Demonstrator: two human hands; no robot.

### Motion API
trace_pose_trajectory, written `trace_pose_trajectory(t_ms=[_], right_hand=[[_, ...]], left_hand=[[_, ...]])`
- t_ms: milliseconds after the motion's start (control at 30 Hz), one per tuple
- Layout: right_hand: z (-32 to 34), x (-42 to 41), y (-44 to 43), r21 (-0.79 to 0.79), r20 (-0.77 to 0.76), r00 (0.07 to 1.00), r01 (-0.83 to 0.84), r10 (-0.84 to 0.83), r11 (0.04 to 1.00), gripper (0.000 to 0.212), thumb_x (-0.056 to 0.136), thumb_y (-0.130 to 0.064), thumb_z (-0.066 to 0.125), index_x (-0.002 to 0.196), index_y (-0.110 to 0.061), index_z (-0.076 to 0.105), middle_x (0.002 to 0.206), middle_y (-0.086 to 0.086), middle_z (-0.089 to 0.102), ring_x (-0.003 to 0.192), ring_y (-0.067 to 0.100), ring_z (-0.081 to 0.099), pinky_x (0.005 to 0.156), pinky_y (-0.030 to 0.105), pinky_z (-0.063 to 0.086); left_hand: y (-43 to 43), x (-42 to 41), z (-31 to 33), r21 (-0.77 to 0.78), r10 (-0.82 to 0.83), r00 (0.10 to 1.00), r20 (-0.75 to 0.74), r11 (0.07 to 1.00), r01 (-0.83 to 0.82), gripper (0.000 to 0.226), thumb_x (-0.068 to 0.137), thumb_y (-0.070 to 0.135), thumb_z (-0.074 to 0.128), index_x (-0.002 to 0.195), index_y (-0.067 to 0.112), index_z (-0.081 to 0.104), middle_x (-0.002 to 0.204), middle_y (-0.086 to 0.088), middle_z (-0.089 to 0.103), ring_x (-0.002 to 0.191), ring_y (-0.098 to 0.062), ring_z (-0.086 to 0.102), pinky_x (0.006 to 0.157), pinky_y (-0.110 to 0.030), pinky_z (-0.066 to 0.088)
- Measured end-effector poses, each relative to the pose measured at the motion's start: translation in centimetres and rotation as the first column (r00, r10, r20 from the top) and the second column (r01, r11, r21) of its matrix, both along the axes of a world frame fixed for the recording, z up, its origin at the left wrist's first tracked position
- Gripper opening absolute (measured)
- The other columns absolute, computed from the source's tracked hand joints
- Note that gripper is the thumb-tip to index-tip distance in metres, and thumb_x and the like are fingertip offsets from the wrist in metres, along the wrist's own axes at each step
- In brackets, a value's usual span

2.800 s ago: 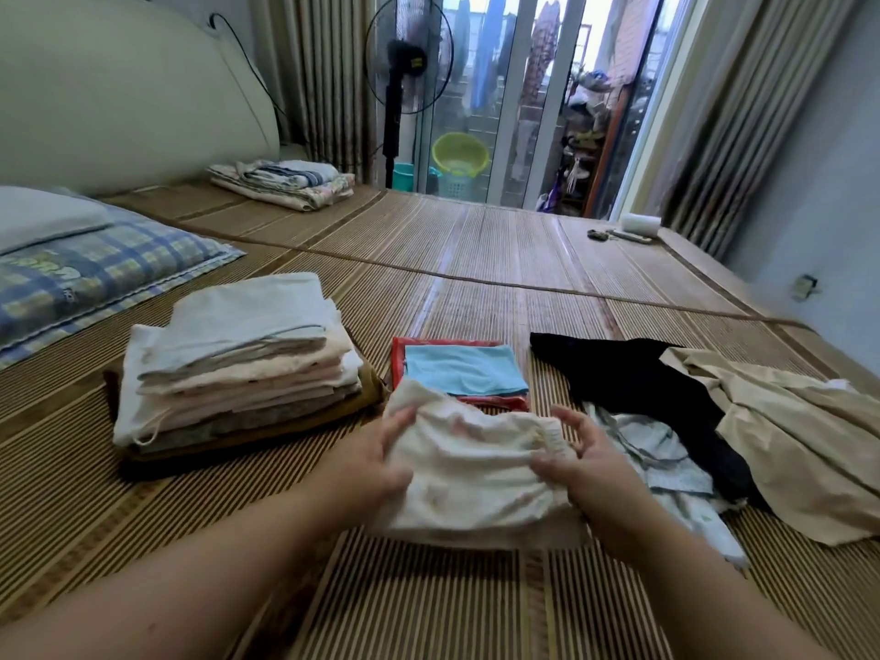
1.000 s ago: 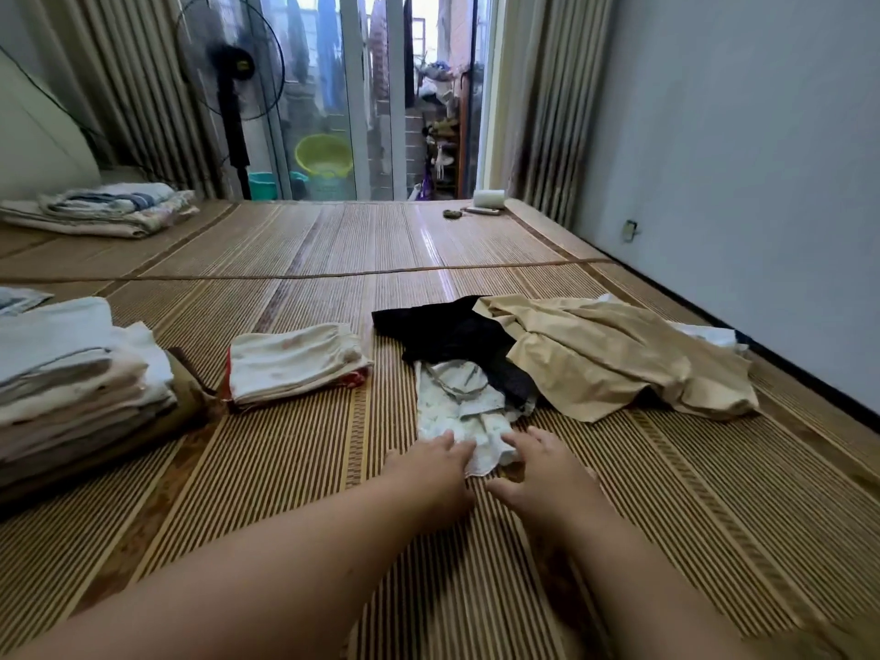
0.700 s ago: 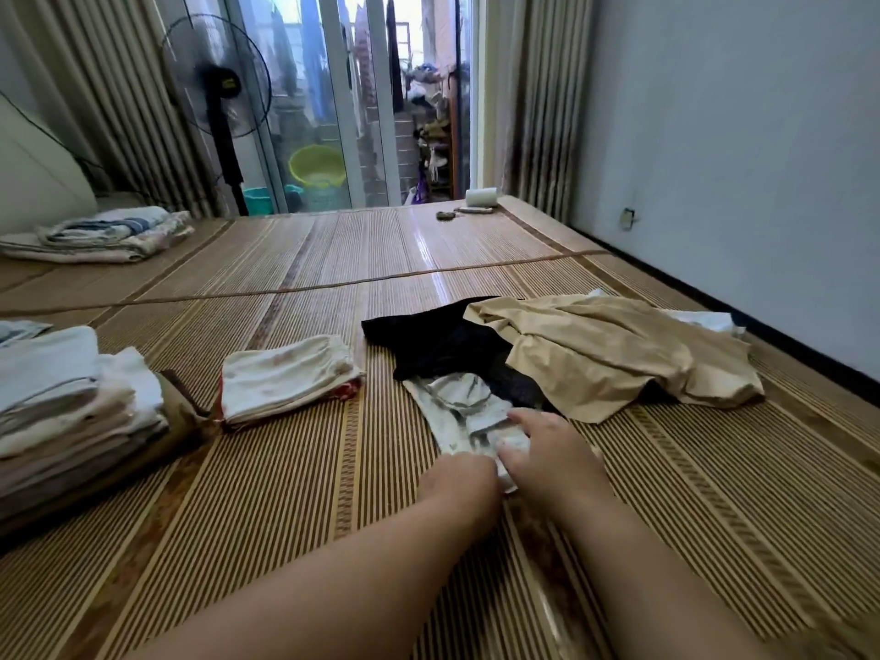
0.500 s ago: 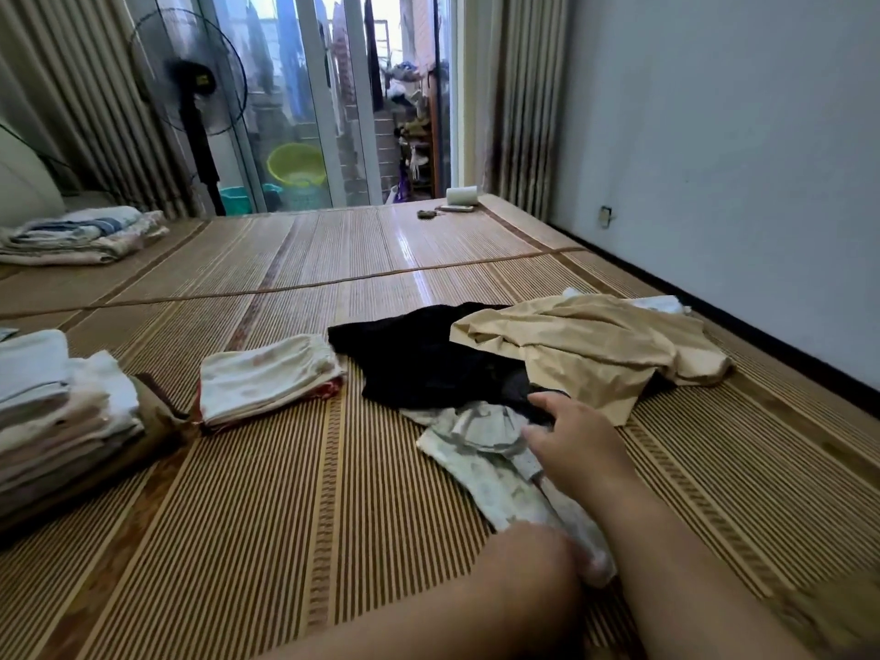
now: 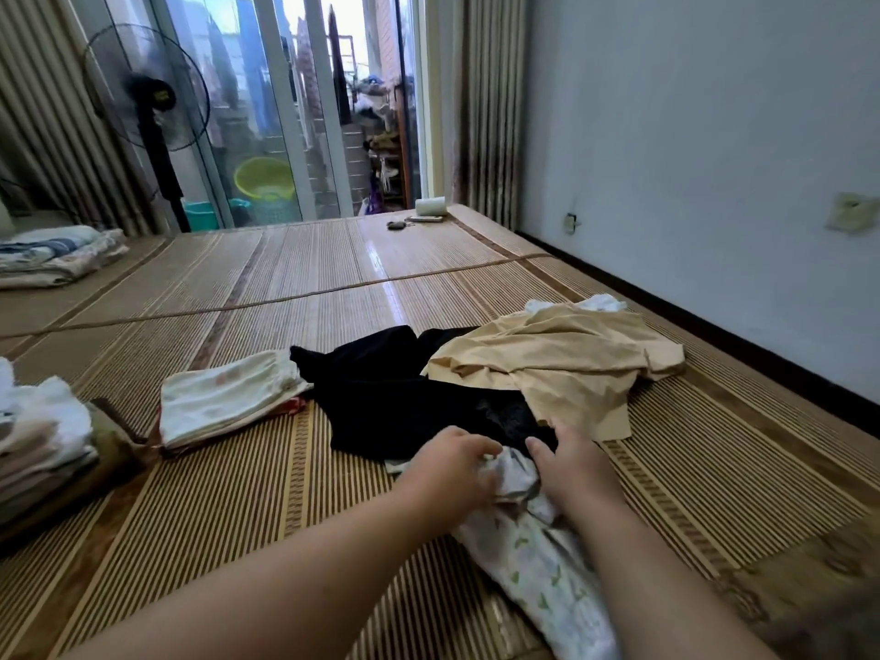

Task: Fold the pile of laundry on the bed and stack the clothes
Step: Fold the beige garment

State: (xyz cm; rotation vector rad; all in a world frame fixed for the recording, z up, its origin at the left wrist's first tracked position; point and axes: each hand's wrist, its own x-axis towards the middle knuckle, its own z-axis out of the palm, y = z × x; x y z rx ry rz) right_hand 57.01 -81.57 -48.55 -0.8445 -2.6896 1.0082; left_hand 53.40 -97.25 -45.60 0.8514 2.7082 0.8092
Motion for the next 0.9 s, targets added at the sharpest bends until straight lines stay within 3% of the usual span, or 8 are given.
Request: trace_pose_trajectory(t_ms=[100,300,400,467,567,700,800,900], right_hand=[[0.0,-0.6,0.8,0.026,-0.068,0.994,0.083,-0.081,0.996,0.031,0.097,-0.034,0.046,0.118,-0.021,0.065,0.116,0.01,0.066,0.101,0.03,0.058,0.074,0.031,0.044],[0.4,-1.5,0.9,0.098,-0.115,0.989,0.101,-0.089,0.99,0.027,0.095,-0.032,0.046,0.107,-0.022,0.068,0.106,0.01,0.067,0.085,0.027,0.055,0.071,0.032,0.043],[1.4,-1.6,0.9,0.074,-0.293,0.949,0.145,-0.118,0.987,0.026,0.094,-0.034,0.048,0.097,-0.019,0.069,0.104,0.012,0.062,0.09,0.029,0.053,0.079,0.038,0.046],[2.6,-1.4,0.8,0.038,-0.491,0.869,0.09,-0.06,0.995,0.022,0.09,-0.036,0.05,0.09,-0.025,0.069,0.102,0.002,0.062,0.1,0.027,0.054,0.09,0.045,0.043],[5.5,-0.6,-0.1,-0.152,-0.76,0.65,-0.153,-0.016,0.976,0.018,0.085,-0.035,0.044,0.075,-0.026,0.056,0.076,-0.016,0.063,0.081,0.007,0.06,0.081,0.043,0.049],[8.4,1.6,-0.8,-0.155,-0.865,0.498,-0.154,-0.059,0.976,0.022,0.084,-0.051,0.052,0.088,-0.03,0.047,0.069,-0.013,0.056,0.065,-0.001,0.055,0.064,0.024,0.046],[9.4,2.8,-1.1,-0.027,-0.685,0.725,-0.125,0.073,0.992,0.076,0.062,-0.066,0.074,0.125,-0.036,0.044,0.096,-0.009,0.057,0.085,0.003,0.056,0.074,0.021,0.048],[9.5,3.3,-2.4,0.055,-0.476,0.87,-0.119,0.131,0.991,0.091,0.066,-0.051,0.079,0.142,-0.037,0.031,0.131,-0.003,0.045,0.116,0.017,0.05,0.093,0.039,0.047]], left_hand=[[1.6,-1.3,0.3,-0.054,-0.027,0.999,-0.047,0.998,0.025,0.042,0.09,0.03,0.057,0.132,0.028,0.058,0.128,0.004,0.051,0.115,-0.012,0.055,0.095,-0.023,0.045],[4.1,-2.8,1.1,-0.192,-0.114,0.983,-0.144,0.978,0.085,0.055,0.087,0.029,0.058,0.141,0.032,0.046,0.134,0.001,0.05,0.123,-0.018,0.051,0.101,-0.03,0.044],[4.8,-3.7,2.0,-0.137,-0.078,0.978,-0.191,0.989,0.052,0.063,0.09,0.026,0.058,0.146,0.039,0.032,0.139,-0.001,0.042,0.123,-0.023,0.049,0.096,-0.032,0.045],[5.0,-4.4,3.1,-0.092,-0.041,0.973,-0.227,0.996,0.021,0.065,0.09,0.033,0.06,0.146,0.046,0.028,0.141,0.0,0.036,0.126,-0.022,0.045,0.097,-0.033,0.043],[5.2,-5.3,5.0,-0.066,-0.133,0.958,-0.256,0.991,0.12,0.046,0.083,0.043,0.069,0.128,0.043,0.057,0.14,-0.001,0.042,0.129,-0.02,0.041,0.107,-0.035,0.037],[5.0,-4.9,7.5,0.091,-0.198,0.967,-0.161,0.973,0.214,0.024,0.074,0.044,0.062,0.089,0.027,0.07,0.094,0.004,0.069,0.092,-0.017,0.063,0.088,-0.038,0.051],[3.8,-3.2,10.1,0.353,-0.189,0.982,-0.006,0.918,0.179,0.01,0.071,0.032,0.051,0.071,0.025,0.058,0.07,0.004,0.058,0.068,-0.015,0.053,0.069,-0.035,0.044],[1.7,-1.7,13.1,0.447,-0.139,0.99,-0.033,0.884,0.139,0.017,0.075,0.033,0.042,0.078,0.02,0.052,0.072,-0.004,0.052,0.066,-0.018,0.048,0.06,-0.034,0.039]])
